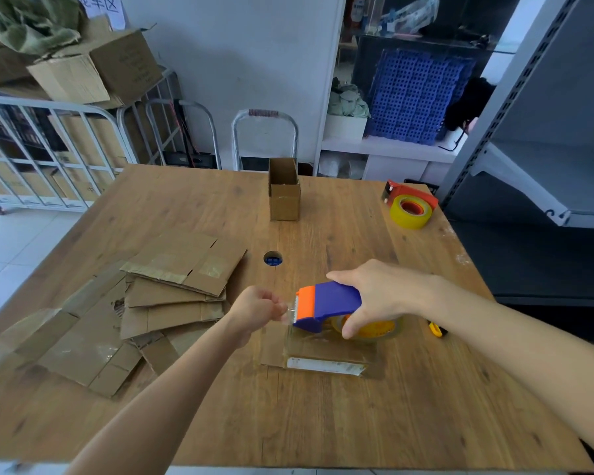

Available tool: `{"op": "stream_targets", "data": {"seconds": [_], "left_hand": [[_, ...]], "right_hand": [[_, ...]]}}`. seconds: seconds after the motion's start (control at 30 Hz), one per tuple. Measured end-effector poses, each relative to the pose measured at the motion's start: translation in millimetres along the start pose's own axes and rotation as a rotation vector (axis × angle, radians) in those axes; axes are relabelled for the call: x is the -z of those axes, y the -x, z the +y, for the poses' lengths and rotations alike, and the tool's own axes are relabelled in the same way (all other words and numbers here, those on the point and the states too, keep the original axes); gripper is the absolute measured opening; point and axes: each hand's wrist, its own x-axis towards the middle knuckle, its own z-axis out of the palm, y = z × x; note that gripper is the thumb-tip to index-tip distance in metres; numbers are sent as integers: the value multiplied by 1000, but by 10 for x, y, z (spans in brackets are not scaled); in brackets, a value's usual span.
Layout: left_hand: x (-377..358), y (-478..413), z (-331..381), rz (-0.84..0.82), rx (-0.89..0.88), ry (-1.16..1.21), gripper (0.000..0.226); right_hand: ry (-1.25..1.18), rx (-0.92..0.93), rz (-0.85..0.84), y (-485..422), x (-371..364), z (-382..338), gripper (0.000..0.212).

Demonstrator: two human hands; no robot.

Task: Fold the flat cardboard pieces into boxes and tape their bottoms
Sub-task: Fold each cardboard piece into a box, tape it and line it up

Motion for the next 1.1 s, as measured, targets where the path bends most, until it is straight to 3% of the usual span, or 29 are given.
{"op": "stream_targets", "data": {"seconds": [0.2, 0.43, 0.6, 0.73, 0.8, 0.93, 1.1], "left_hand": [[-88, 36, -79, -164, 83, 314, 7], [-212, -34, -148, -87, 26, 226, 14], [-112, 60, -209, -270, -23, 412, 40], [4, 69, -298, -478, 9, 743, 22], [-1, 61, -285, -414, 47, 746, 8], [-151, 48, -206, -173, 70, 469, 15], [-237, 47, -250, -109, 93, 437, 13]], "right_hand": [[-4, -5, 12, -35, -13, 104, 98], [-31, 6, 45, -158, -50, 147, 91], [-74, -6, 54, -161, -48, 168, 89], [-114, -10, 44, -133, -8, 158, 89], [-106, -11, 40, -104, -7, 107, 90], [25, -21, -20, -71, 2, -38, 94], [64, -22, -64, -37, 11, -108, 94]]}}
